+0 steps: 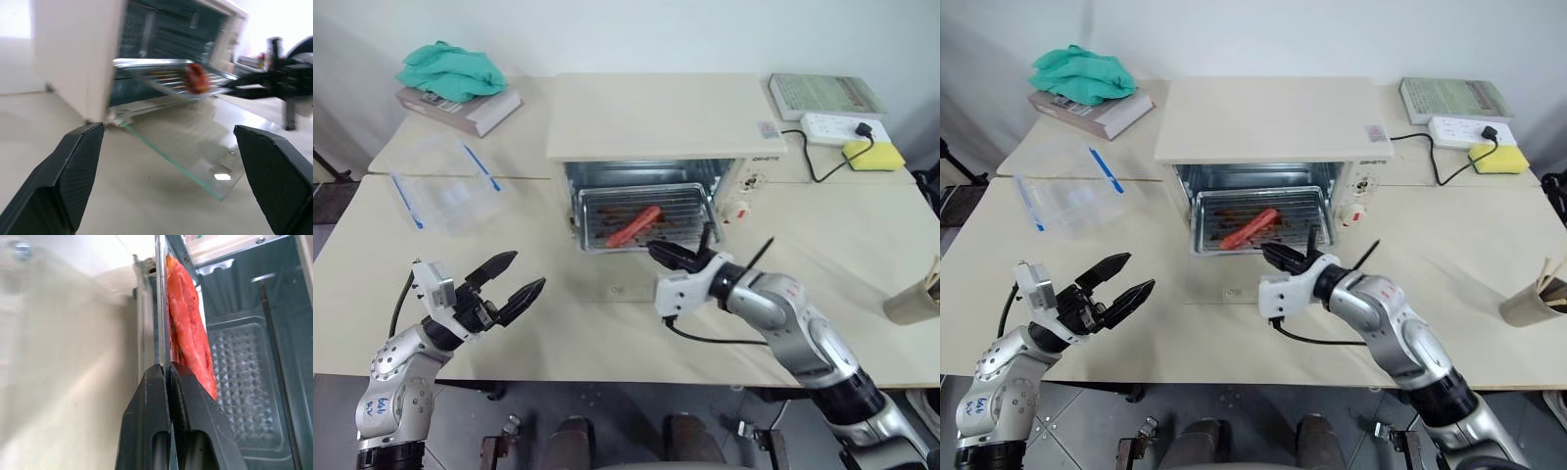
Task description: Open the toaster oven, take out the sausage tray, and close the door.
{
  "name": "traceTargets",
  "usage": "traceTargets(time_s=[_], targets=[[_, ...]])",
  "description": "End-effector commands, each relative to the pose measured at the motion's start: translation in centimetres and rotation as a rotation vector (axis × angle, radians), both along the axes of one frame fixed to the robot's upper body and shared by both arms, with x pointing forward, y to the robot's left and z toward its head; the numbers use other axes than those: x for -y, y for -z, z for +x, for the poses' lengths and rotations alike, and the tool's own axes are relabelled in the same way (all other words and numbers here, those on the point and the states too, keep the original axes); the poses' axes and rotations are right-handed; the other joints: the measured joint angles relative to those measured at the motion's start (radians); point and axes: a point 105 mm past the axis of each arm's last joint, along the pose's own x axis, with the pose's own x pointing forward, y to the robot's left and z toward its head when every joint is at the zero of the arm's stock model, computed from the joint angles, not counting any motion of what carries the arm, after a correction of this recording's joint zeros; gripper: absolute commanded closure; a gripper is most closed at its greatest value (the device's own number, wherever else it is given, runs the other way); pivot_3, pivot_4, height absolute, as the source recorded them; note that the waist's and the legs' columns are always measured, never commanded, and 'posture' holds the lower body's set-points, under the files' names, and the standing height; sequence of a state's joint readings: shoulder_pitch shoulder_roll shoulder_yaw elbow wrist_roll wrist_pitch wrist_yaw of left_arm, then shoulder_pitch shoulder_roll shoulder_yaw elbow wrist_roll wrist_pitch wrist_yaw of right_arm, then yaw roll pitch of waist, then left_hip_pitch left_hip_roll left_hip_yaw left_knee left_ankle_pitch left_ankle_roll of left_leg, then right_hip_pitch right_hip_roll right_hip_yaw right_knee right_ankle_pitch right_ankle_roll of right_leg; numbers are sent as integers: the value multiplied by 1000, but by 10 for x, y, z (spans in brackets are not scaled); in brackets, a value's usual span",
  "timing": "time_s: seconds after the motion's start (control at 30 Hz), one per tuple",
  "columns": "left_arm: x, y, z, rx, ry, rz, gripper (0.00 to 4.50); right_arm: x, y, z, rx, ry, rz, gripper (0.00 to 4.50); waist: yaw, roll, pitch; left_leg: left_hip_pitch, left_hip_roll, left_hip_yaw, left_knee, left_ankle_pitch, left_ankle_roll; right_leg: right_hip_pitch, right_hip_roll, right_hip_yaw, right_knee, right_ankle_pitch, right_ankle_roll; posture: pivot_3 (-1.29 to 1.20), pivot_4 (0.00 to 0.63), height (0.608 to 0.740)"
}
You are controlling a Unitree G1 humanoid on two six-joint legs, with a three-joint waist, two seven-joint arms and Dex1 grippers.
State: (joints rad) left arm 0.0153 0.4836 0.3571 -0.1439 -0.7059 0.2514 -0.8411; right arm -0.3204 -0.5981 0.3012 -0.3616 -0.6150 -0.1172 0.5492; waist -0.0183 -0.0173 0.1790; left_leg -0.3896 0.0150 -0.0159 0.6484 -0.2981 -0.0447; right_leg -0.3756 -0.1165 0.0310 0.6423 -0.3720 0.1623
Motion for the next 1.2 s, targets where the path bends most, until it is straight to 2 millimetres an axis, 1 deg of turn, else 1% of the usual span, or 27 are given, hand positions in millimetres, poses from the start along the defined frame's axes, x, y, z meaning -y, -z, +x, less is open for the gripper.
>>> traceTargets(time_s=[0.03, 0.23, 0.37, 0.6, 0.73, 0.8, 0.97, 1.2], targets=[[4, -13, -2, -18, 47, -48, 0, 7, -16, -12, 76, -8, 2, 4477, -1, 0, 0, 0, 0, 0, 0, 0, 0, 0, 0, 0, 0, 0, 0, 0, 150, 740], [10, -23, 3, -66, 109, -127, 0, 11, -16, -17, 113, -9, -14, 4477, -9, 0, 0, 1, 1, 0, 1, 1, -1, 0, 1, 0, -3, 0, 0, 0, 150, 740], [29, -25, 4, -224, 234, -191, 0, 13, -12, -25, 90, -39, -45, 4477, -8, 0, 0, 1, 0, 0, 1, 1, -1, 0, 1, 1, -2, 0, 0, 0, 150, 740], [42, -28, 8, -439, 298, -279, 0, 18, -12, -31, 83, -98, -104, 4477, -9, 0, 0, 2, 1, -2, 1, 1, -1, 0, 0, 1, 1, 0, 0, 0, 150, 740], [60, -31, 3, -565, 377, -347, 0, 16, -14, -31, 92, -124, -116, 4477, -10, 0, 0, 2, 1, -3, 1, 1, -1, 0, 0, 2, 1, 0, 0, 0, 150, 740], [66, -32, 5, -608, 386, -384, 0, 13, -16, -31, 101, -140, -113, 4477, -10, 0, 0, 2, 1, -4, 1, 1, -1, 0, 0, 2, 1, 0, 0, 0, 150, 740], [77, -25, 13, -749, 352, -502, 0, 6, -17, -34, 101, -181, -108, 4477, -9, 0, 0, 3, 1, -4, 2, 1, -1, 0, 0, 2, 1, 0, 0, 0, 150, 740], [90, -28, 18, -845, 344, -655, 0, 0, -15, -38, 74, -228, -110, 4477, -8, 0, 0, 3, 1, -4, 3, 1, -1, 0, 0, 3, 1, 0, 0, 0, 150, 740]])
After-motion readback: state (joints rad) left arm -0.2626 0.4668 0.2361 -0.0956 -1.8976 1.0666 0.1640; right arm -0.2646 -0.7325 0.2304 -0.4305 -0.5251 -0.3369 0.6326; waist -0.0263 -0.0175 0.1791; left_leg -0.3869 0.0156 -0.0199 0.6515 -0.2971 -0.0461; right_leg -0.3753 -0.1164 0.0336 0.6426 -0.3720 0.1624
